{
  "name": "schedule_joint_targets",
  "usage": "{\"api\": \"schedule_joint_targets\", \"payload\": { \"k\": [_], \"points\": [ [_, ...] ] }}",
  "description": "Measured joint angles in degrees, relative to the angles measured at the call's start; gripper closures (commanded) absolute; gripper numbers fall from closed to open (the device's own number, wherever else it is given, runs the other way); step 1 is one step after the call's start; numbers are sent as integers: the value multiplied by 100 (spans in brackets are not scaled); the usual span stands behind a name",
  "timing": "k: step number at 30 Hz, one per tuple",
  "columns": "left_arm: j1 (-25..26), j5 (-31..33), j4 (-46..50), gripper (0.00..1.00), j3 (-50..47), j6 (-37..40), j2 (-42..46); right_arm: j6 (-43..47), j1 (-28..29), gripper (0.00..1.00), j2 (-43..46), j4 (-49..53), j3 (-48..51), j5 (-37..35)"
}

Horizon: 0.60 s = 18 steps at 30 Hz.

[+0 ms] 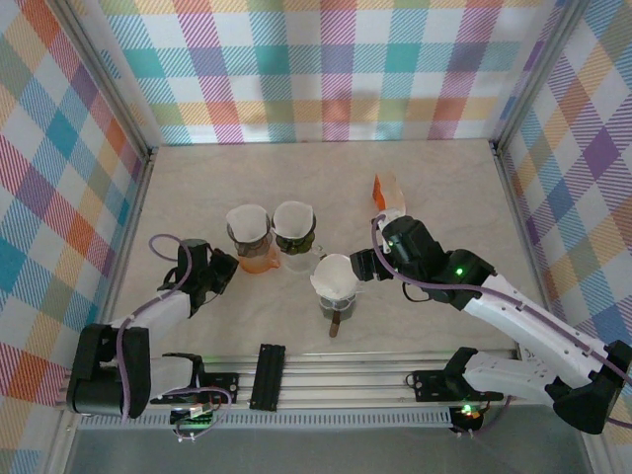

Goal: Place the coffee filter in the dripper

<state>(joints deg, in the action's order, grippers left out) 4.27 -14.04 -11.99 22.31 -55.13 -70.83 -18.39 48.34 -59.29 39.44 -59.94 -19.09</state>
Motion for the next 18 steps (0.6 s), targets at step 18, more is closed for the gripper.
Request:
{"api": "schedule_joint_targets", "payload": {
  "k": [18],
  "points": [
    [48, -155, -896, 100, 282, -103, -931, -7, -44, 10, -61, 0, 50, -2]
  ]
}}
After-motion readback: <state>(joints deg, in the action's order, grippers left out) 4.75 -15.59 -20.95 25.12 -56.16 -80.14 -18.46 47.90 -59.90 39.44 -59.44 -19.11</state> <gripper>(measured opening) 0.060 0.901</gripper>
